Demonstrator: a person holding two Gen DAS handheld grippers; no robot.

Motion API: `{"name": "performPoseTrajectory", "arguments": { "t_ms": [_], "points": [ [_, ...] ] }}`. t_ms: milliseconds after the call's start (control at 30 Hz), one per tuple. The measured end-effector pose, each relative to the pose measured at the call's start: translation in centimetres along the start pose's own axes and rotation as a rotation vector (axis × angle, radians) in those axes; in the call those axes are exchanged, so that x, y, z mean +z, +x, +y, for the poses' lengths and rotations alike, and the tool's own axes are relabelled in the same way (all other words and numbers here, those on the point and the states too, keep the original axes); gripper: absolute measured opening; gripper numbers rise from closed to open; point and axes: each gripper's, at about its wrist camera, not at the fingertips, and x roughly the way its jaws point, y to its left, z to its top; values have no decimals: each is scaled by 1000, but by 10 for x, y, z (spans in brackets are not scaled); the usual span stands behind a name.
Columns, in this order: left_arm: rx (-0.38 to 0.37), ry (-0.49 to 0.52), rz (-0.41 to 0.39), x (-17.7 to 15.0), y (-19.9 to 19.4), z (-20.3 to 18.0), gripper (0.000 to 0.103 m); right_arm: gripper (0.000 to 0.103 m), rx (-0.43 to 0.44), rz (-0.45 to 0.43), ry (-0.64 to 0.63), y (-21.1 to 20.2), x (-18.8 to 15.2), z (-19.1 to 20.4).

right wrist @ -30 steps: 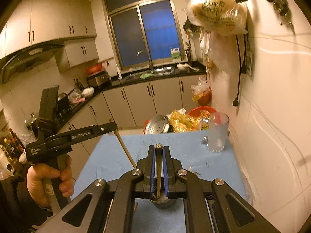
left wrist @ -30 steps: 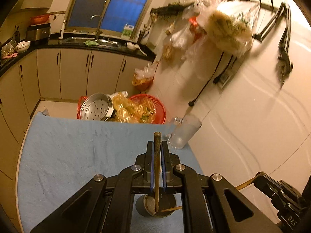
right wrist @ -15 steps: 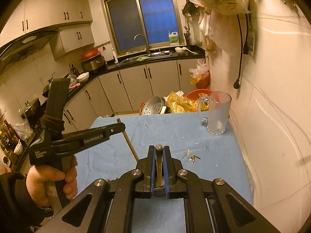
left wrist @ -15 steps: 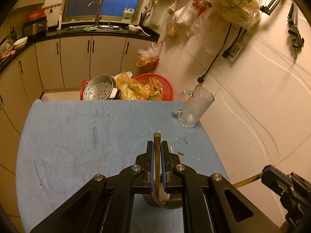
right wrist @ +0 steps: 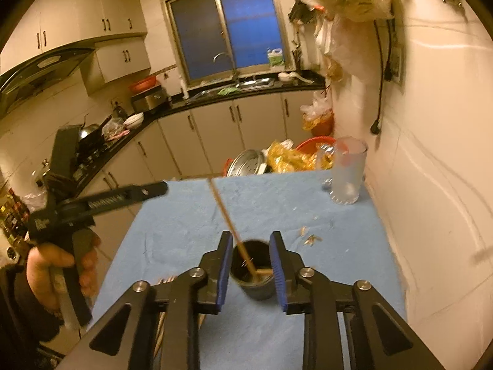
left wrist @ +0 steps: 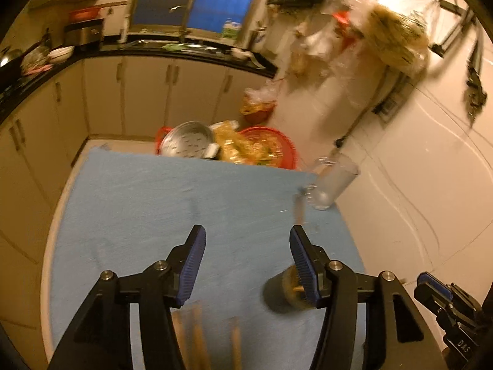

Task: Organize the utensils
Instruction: 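Move both open tools back to the chopstick pile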

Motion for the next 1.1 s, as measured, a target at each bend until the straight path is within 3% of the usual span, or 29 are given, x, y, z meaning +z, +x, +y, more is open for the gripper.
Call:
{"name": "performPoseTrajectory", "arguments": {
  "t_ms": [300, 600, 933, 1100],
  "points": [
    [170, -123, 105, -55, -6, 96, 58, 31, 133, 176, 20, 46, -53, 33],
    [204, -155, 248, -109, 23, 125, 57, 30, 288, 307, 3, 105, -85, 68],
    [217, -129, 297, -131, 32, 128, 57, 24, 311, 391, -6, 193, -96, 94],
    [211, -112, 312, -132, 34, 130, 57, 22, 225, 447, -20, 241, -105, 105]
  ]
}}
